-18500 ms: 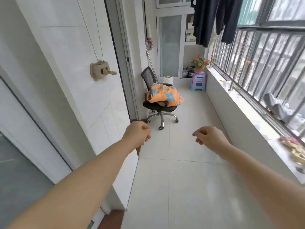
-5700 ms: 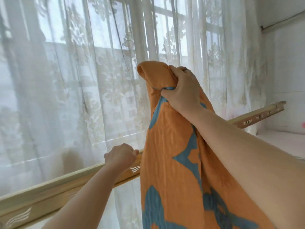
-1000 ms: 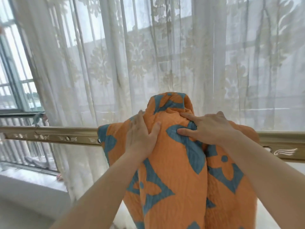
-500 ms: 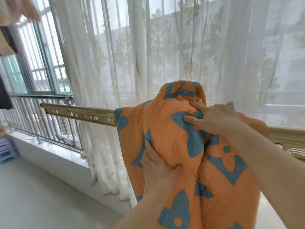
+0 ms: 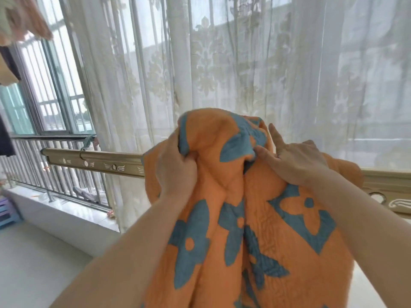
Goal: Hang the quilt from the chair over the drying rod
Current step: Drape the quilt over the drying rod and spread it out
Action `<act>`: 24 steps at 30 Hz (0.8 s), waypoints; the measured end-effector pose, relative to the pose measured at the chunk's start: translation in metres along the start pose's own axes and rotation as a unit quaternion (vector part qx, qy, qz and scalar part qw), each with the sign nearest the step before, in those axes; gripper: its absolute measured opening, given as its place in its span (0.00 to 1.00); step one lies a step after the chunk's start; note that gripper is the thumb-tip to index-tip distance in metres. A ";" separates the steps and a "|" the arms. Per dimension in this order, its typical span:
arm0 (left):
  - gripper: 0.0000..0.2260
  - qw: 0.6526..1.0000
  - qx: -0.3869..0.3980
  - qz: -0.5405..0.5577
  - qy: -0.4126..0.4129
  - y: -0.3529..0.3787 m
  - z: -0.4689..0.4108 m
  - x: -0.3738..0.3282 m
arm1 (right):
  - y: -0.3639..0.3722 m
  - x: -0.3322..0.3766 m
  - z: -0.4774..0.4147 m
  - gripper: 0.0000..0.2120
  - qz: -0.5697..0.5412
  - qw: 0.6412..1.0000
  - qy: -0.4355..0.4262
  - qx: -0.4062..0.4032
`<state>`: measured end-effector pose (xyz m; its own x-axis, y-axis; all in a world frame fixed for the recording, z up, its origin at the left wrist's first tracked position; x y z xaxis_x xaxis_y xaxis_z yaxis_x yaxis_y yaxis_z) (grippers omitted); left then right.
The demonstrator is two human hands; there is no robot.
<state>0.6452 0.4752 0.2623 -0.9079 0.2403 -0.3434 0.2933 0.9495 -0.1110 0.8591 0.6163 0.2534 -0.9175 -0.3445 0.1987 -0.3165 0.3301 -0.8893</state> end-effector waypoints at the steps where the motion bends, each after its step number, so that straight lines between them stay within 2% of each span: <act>1: 0.27 1.000 -0.017 0.002 0.003 -0.005 -0.020 -0.002 | -0.003 0.000 0.004 0.40 0.010 1.000 -0.003 -0.006; 3: 0.28 0.999 -0.035 -0.034 0.022 -0.010 -0.060 -0.006 | -0.007 0.001 0.012 0.39 0.031 0.999 -0.003 -0.020; 5: 0.27 0.990 0.026 -0.137 0.036 0.001 -0.091 -0.002 | -0.009 0.002 0.019 0.40 0.045 0.999 -0.005 -0.025; 6: 0.26 0.974 0.100 -0.198 0.039 0.019 -0.099 0.005 | -0.010 0.000 0.021 0.40 0.047 0.998 -0.005 -0.027; 8: 0.22 0.916 0.294 -0.271 0.034 0.062 -0.091 0.026 | -0.012 0.000 0.025 0.42 0.050 0.998 -0.016 -0.027; 10: 0.18 0.849 0.473 -0.237 0.014 0.101 -0.060 0.042 | -0.011 -0.003 0.027 0.44 0.055 0.998 -0.016 -0.018; 12: 0.15 0.821 0.540 -0.185 -0.019 0.115 -0.042 0.043 | -0.010 -0.009 0.026 0.44 0.060 0.998 0.006 0.001; 15: 0.15 0.823 0.542 -0.166 -0.028 0.120 -0.041 0.034 | -0.017 -0.009 0.020 0.43 0.054 0.997 0.039 -0.049; 17: 0.16 0.840 0.516 -0.166 -0.033 0.122 -0.042 0.033 | -0.017 0.009 0.017 0.40 0.011 0.998 0.007 -0.066; 19: 0.16 0.871 0.467 -0.151 -0.024 0.118 -0.041 0.029 | -0.004 0.030 0.013 0.38 -0.049 0.999 -0.023 0.000; 21: 0.18 0.907 0.402 -0.125 0.000 0.109 -0.038 0.022 | 0.011 0.040 0.009 0.37 -0.061 0.997 -0.022 0.050; 24: 0.22 0.949 0.300 -0.093 0.005 0.083 -0.023 0.021 | 0.019 0.038 0.001 0.38 -0.038 0.999 -0.014 0.027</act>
<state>0.6431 0.5634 0.2674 -0.9626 0.0855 -0.2571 0.2432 0.6906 -0.6811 0.8182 0.6088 0.2433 -0.8841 -0.3915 0.2552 -0.3709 0.2553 -0.8929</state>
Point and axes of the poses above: each hand's wrist, its own z-axis away from the middle knuckle, its own y-axis out of the palm, x = y × z, the point moved 8 cm from there along -z, towards the middle knuckle, and after that the axes turned 15 degrees about y, right-handed, at the moved point
